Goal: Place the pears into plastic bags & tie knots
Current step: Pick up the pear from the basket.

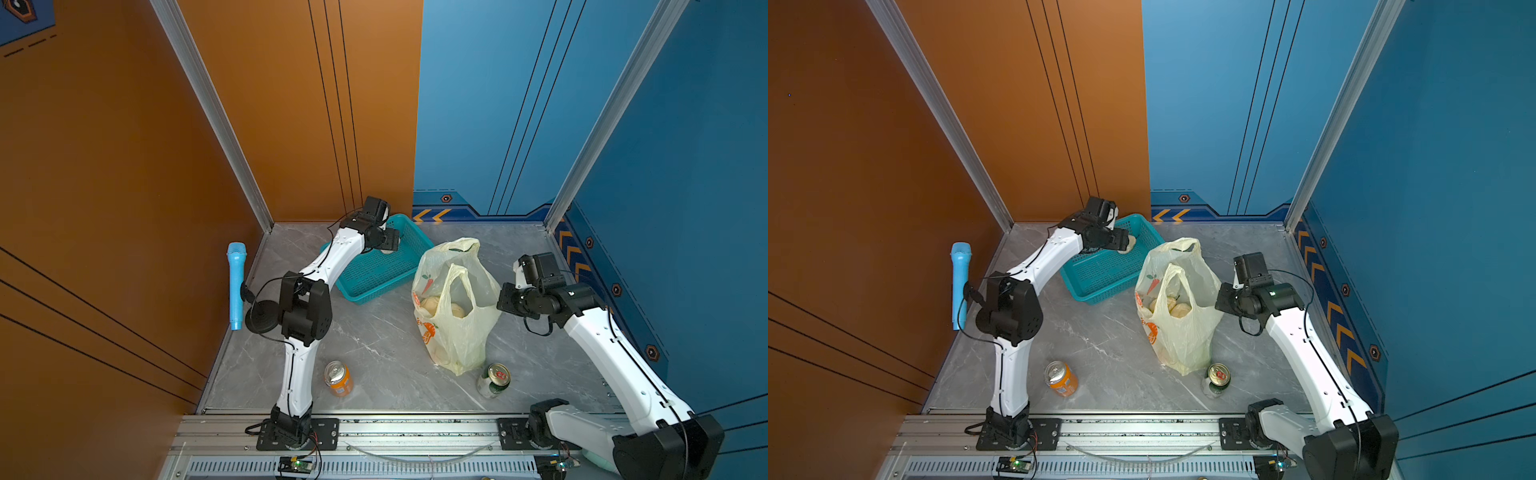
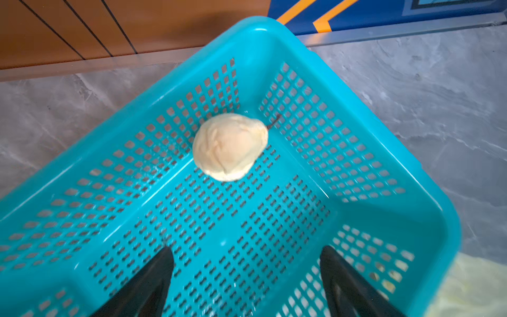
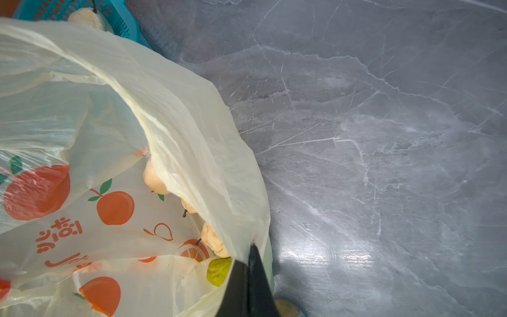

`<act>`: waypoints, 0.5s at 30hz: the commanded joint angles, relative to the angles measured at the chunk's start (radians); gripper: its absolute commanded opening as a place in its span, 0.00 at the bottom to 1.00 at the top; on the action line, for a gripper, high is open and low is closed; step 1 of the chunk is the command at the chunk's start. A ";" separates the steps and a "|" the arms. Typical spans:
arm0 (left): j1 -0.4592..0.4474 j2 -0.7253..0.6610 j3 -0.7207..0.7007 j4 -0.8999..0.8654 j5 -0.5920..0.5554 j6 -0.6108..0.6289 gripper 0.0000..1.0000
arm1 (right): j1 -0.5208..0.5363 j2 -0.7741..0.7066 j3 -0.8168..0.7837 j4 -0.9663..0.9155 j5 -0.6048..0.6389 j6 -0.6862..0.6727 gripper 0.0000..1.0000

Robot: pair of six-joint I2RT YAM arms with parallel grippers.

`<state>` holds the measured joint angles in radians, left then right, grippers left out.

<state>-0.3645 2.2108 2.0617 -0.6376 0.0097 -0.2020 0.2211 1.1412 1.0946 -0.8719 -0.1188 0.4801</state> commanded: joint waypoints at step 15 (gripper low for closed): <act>0.018 0.414 0.359 0.006 0.006 0.086 0.80 | -0.017 0.015 0.046 -0.029 0.021 0.008 0.00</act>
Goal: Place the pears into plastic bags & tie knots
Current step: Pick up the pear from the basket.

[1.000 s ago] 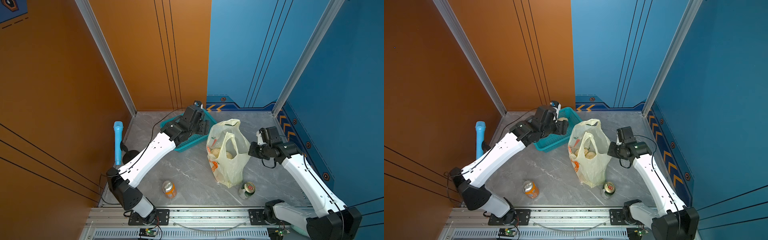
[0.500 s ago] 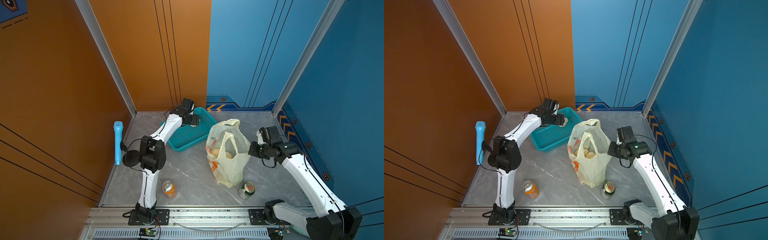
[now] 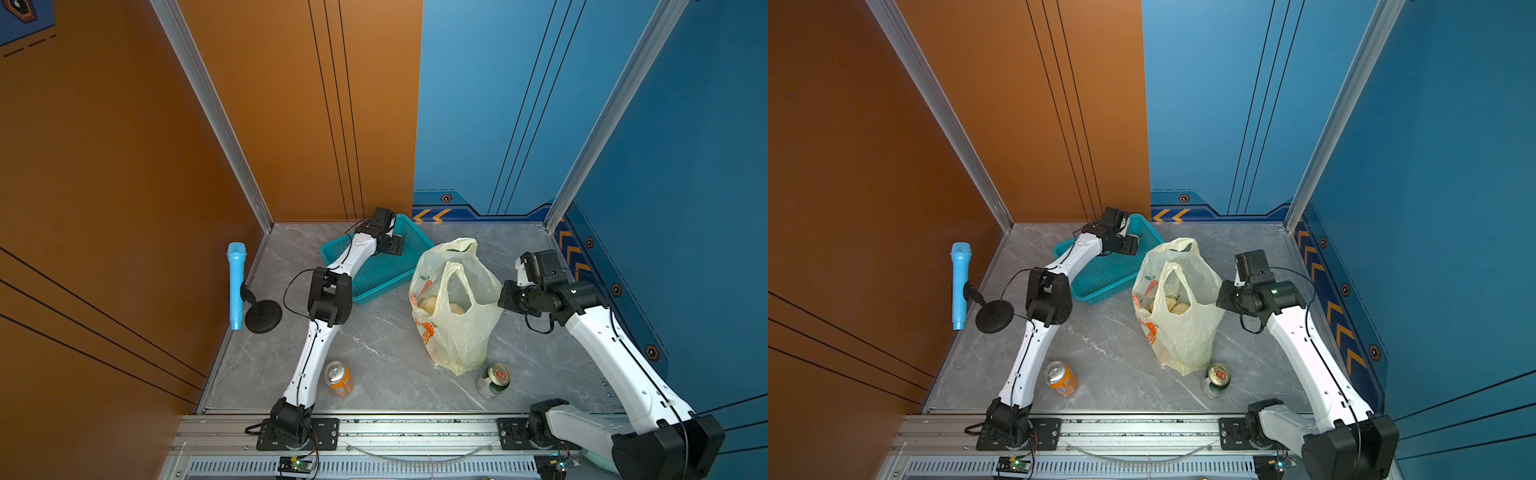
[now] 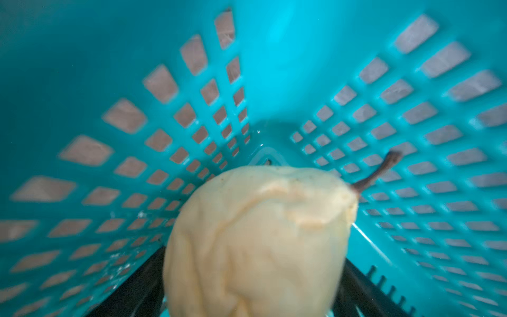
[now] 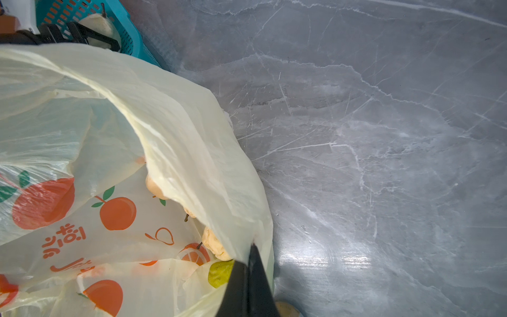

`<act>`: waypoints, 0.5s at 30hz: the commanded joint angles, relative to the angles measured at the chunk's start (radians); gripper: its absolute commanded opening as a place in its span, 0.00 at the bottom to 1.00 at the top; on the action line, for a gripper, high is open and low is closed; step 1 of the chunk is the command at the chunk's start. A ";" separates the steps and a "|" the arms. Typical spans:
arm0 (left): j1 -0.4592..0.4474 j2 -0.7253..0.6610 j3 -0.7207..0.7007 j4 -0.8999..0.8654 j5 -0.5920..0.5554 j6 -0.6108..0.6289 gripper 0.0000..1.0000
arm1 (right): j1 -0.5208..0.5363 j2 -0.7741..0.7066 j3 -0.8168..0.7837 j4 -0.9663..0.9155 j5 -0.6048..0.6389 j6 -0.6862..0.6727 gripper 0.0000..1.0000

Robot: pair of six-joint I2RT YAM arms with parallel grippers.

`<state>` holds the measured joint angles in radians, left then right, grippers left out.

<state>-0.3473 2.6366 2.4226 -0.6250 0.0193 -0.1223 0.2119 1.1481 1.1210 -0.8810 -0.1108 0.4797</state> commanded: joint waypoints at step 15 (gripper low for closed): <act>-0.018 -0.372 -0.237 -0.002 0.019 0.025 0.60 | -0.003 0.017 0.020 0.023 -0.022 0.030 0.00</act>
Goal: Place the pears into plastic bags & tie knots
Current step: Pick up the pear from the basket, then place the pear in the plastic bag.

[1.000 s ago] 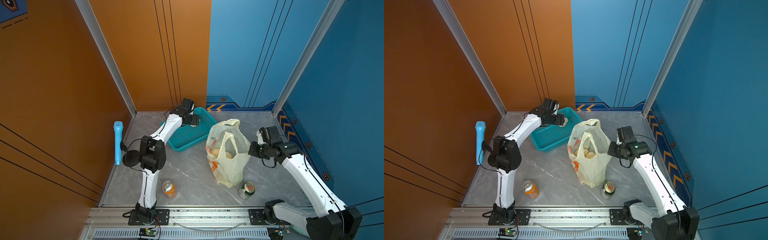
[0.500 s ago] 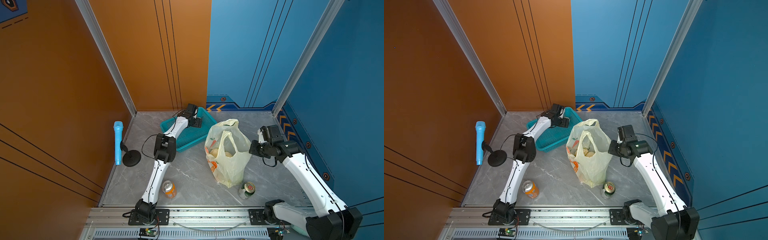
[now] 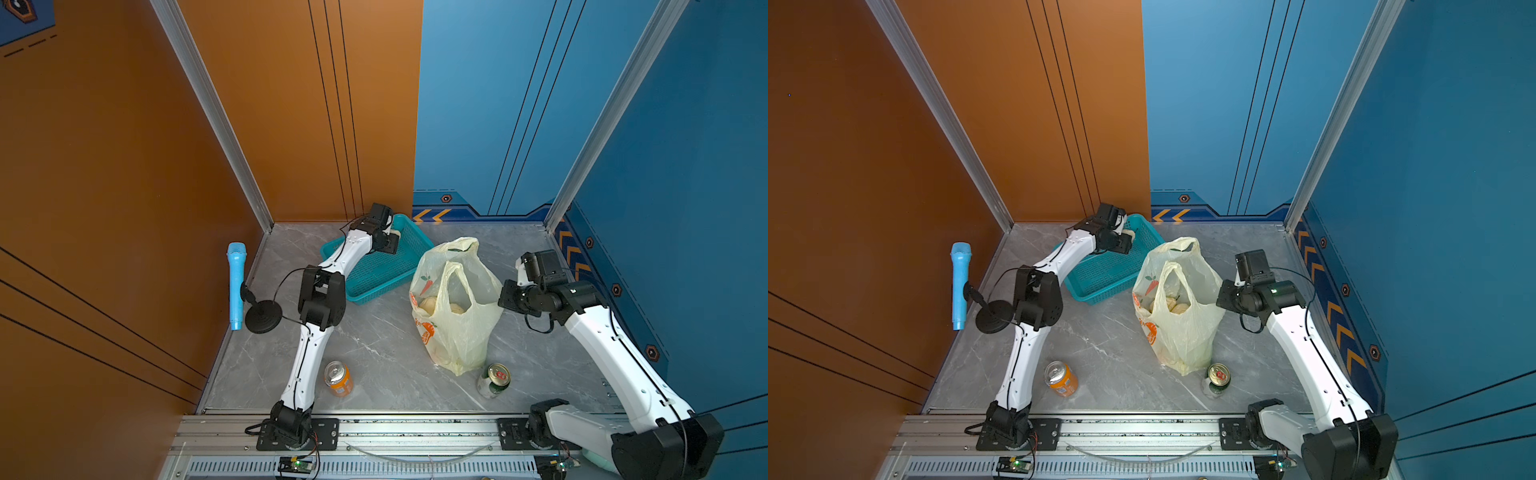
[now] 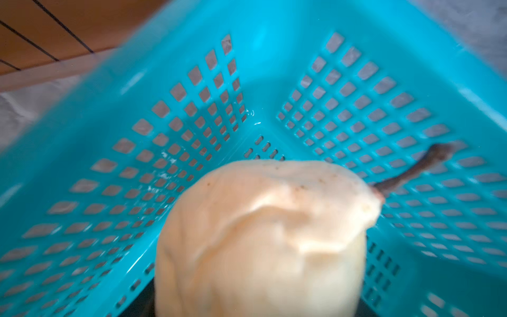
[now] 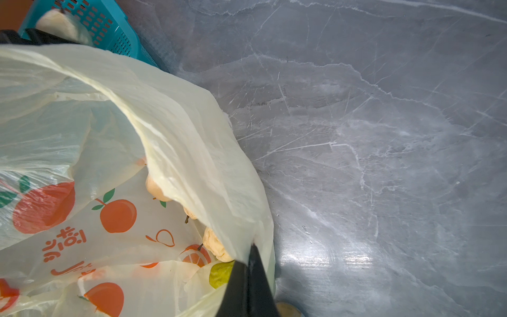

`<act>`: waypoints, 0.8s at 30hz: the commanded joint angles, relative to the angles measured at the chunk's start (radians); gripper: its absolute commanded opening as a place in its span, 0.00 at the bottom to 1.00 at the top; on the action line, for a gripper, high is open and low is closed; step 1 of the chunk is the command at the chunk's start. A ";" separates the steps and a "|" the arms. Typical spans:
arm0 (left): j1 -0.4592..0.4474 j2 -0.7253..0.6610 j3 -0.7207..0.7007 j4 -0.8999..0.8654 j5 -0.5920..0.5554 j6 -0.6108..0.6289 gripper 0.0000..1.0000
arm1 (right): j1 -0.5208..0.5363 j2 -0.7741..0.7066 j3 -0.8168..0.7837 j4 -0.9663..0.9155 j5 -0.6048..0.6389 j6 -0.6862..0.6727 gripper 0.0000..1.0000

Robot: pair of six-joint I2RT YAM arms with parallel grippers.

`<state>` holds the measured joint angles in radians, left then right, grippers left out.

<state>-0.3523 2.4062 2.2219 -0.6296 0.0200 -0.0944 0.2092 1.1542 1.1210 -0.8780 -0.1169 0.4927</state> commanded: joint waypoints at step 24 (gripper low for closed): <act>-0.422 -0.846 -0.606 -0.062 0.042 -0.253 0.60 | 0.020 0.024 0.021 0.031 -0.044 0.024 0.00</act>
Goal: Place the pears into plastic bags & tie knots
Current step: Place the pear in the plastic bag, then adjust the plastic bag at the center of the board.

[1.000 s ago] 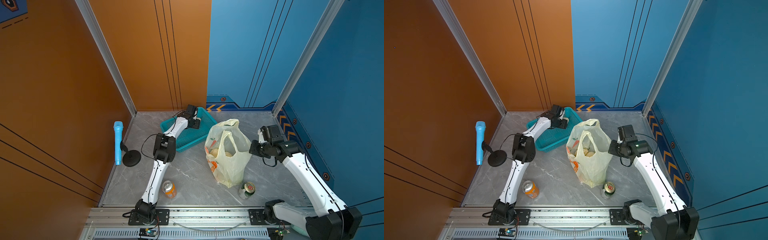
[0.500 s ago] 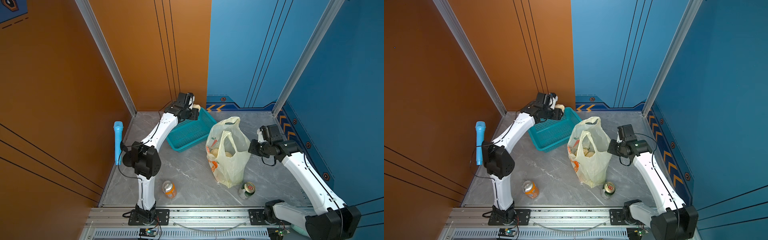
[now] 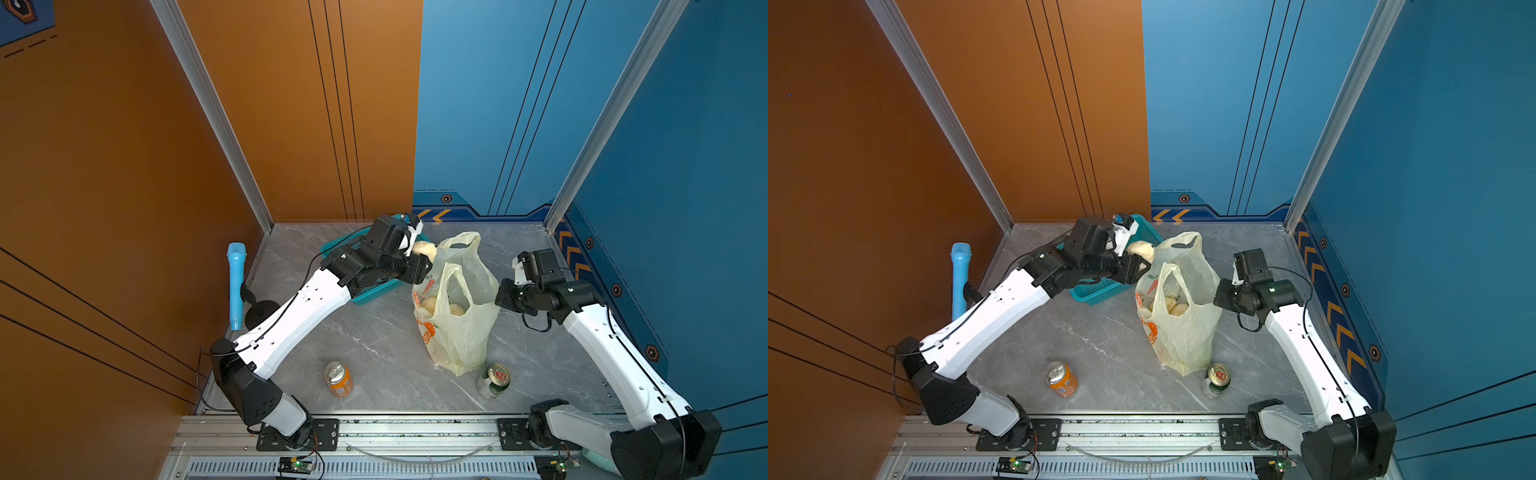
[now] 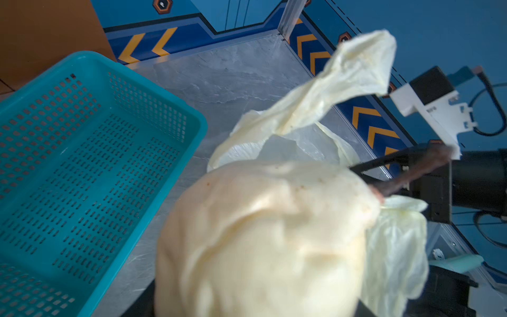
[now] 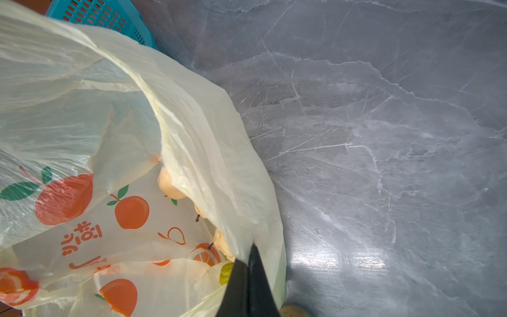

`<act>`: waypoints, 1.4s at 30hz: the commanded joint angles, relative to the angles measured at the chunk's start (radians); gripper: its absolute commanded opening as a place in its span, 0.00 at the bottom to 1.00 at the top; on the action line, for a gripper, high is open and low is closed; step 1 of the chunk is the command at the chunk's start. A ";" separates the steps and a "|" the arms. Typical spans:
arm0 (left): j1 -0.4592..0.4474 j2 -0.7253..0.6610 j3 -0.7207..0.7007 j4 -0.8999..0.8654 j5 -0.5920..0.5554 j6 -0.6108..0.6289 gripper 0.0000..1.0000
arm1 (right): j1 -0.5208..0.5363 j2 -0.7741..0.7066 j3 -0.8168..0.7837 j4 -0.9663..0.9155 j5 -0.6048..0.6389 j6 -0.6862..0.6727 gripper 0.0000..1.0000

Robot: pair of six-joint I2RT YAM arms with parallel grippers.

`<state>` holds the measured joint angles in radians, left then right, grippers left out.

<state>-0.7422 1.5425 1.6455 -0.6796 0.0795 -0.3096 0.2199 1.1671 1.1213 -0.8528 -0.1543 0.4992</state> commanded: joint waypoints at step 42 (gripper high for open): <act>-0.221 -0.009 0.012 0.134 -0.118 -0.143 0.77 | 0.042 -0.014 0.043 -0.001 0.000 0.030 0.00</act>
<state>-0.9600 1.4902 1.6329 -0.5434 -0.0425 -0.4572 0.2546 1.1706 1.1290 -0.8524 -0.1539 0.5152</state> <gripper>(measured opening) 0.797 0.047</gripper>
